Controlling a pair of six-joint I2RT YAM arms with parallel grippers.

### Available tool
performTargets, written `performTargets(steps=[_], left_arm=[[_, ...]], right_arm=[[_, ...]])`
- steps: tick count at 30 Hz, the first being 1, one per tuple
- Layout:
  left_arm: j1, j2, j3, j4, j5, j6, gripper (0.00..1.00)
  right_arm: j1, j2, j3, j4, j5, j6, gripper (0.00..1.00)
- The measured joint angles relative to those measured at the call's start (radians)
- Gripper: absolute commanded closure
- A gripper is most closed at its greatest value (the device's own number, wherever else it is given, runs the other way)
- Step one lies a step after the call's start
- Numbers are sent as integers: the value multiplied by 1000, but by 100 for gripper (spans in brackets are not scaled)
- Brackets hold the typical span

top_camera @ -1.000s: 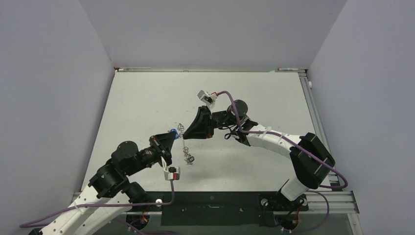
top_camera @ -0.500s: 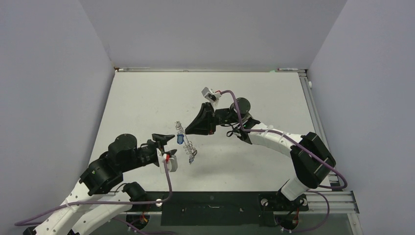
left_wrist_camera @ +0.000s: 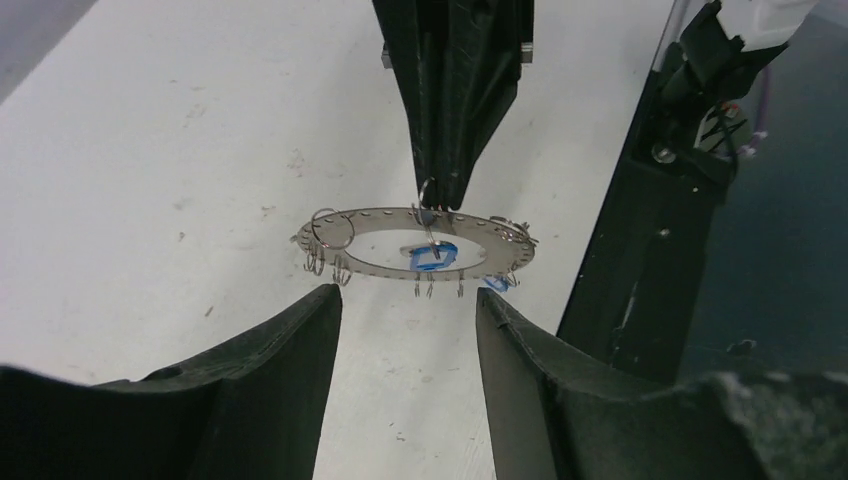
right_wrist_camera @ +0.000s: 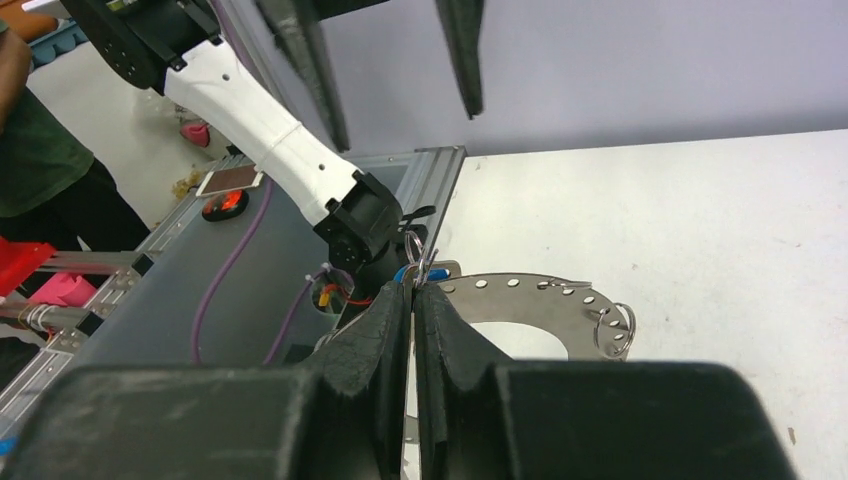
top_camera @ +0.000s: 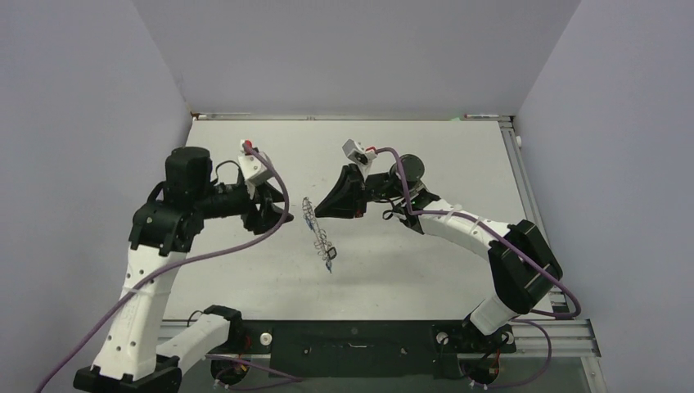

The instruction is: Remove the keys from the keyring

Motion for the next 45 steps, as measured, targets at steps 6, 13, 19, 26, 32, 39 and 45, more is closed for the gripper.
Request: performTargets(steps=[6,13,19,26,32,39,45], left_arm=[[82,114,8,35,190,-183,59],[82,81,-134,227,275,-489,65],[82,78,-230,344,271,-647,71],[82,78,-245,372,255,-678,75],[77,78,-251,375,257,-679,75],[61,78,-267,375,261,-677,76],[50,78,-270,375,268,-670,75]], right_arm=[[3,0,0,-68,-23,-50,95],[17,0,0,-113,-30,-79,95],[33,0,0,-98,-40,-55,95],[45,0,1,-69,-51,-24,95],[51,3,2,-67,-54,-21,95],[51,8,8,-69,-61,-22,95],[53,13,13,-81,-67,-31,95]])
